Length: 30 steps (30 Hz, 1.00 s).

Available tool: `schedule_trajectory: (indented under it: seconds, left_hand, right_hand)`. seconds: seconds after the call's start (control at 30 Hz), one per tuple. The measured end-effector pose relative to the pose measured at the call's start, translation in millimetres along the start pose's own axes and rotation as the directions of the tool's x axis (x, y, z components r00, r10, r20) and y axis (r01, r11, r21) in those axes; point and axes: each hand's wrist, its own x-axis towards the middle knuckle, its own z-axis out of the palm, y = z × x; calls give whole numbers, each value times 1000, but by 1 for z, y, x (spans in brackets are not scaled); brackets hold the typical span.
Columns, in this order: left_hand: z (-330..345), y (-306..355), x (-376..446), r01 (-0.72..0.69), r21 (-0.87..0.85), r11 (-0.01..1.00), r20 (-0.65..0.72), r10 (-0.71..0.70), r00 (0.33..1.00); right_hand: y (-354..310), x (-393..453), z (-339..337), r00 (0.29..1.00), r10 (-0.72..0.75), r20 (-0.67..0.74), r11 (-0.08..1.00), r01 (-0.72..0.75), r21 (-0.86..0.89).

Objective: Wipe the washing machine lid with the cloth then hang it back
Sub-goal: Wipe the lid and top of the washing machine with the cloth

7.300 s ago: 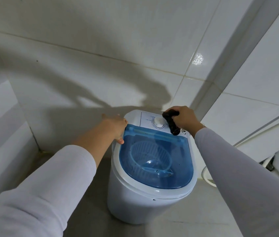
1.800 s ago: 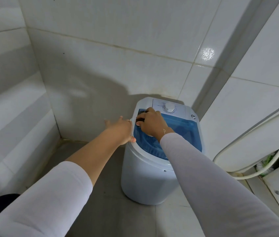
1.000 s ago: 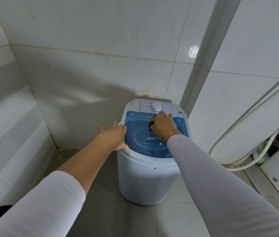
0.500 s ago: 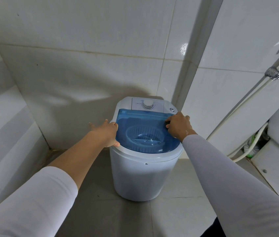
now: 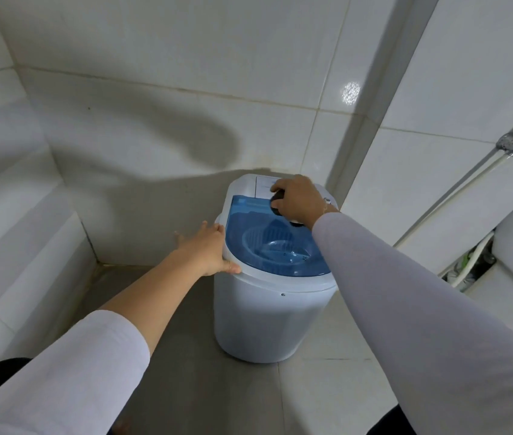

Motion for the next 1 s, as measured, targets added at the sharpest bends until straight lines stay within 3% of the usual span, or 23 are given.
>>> schedule_trajectory:
  seconds: [0.2,0.43,0.67,1.0]
  left_hand:
    - [7,-6,1,-7,-92,996,-18,5,1000]
    - [15,-9,16,22,-188,982,-6,-23,1000]
    - [14,-4,16,81,-336,939,22,-78,997]
    - [18,3,22,126,-267,955,16,-127,992]
  right_hand:
    - [-50,1,36,988,-104,111,991,94,91]
    - [-54,-7,63,980,-158,119,975,174,-141]
    - [-42,-11,61,989,-114,94,972,130,-197]
    - [1,-19,57,1000,11,26,987,-7,-160]
